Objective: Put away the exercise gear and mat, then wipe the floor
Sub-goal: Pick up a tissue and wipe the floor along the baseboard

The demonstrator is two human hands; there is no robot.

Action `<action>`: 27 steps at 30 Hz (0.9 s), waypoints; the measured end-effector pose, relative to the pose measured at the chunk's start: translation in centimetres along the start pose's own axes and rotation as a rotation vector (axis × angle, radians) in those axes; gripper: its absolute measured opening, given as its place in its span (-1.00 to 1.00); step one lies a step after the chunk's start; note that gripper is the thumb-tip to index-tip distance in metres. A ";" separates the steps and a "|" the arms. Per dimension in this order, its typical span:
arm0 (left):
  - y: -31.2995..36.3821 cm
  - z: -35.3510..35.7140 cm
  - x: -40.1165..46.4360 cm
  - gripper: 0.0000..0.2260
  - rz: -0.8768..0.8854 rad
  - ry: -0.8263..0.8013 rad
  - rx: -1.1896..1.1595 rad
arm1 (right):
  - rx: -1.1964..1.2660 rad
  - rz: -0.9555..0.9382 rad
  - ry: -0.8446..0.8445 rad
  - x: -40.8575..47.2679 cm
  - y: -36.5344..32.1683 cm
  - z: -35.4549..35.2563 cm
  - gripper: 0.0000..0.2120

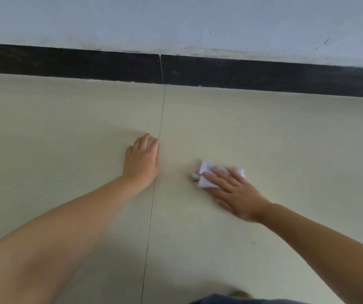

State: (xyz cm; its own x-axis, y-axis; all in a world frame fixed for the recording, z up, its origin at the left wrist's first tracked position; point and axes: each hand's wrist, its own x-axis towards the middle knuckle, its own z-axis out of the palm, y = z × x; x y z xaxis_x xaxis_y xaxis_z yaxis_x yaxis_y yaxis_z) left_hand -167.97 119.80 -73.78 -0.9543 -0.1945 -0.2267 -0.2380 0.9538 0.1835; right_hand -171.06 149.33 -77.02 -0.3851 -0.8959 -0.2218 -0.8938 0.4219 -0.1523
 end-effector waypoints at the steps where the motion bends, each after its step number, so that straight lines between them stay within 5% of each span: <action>1: 0.8 0.4 0.1 -0.58 0.044 0.011 0.008 | 0.034 0.190 0.018 -1.1 2.7 -0.4 -0.51; 6: 6.2 1.6 1.5 -0.51 0.186 -0.092 0.026 | 0.377 1.237 0.170 -1.7 11.7 -3.1 -0.47; 8: 8.1 2.0 2.3 -0.49 0.152 -0.129 0.022 | 0.432 1.445 0.188 1.5 11.7 -4.2 -0.49; 10: 9.6 2.3 2.8 -0.47 0.057 -0.175 -0.001 | 0.351 1.292 0.199 5.2 10.1 -4.2 -0.49; 14: 10.7 3.0 3.0 -0.41 -0.083 -0.288 -0.054 | 0.236 0.534 0.115 10.5 4.2 -4.2 -0.52; 17: 10.1 2.8 3.0 -0.28 -0.069 -0.352 -0.053 | 0.179 0.344 0.057 10.1 5.7 -4.3 -0.53; 19: 9.9 2.7 2.9 -0.19 -0.051 -0.358 -0.058 | 0.188 0.414 0.058 7.9 8.5 -4.0 -0.49; 24: 9.9 2.4 3.1 -0.08 -0.062 -0.428 -0.034 | 0.294 1.013 0.129 -1.3 17.5 -3.5 -0.48; 27: 10.1 2.6 3.3 -0.07 -0.084 -0.419 -0.030 | 0.331 1.108 0.079 -4.9 20.2 -3.9 -0.47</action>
State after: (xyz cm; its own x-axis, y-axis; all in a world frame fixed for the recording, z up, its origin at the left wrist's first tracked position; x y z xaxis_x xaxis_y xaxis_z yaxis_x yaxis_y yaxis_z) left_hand -173.02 129.36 -75.14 -0.7771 -0.1560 -0.6097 -0.3232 0.9302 0.1740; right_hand -188.10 161.65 -75.25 -0.9431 -0.0142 -0.3323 0.0413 0.9864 -0.1593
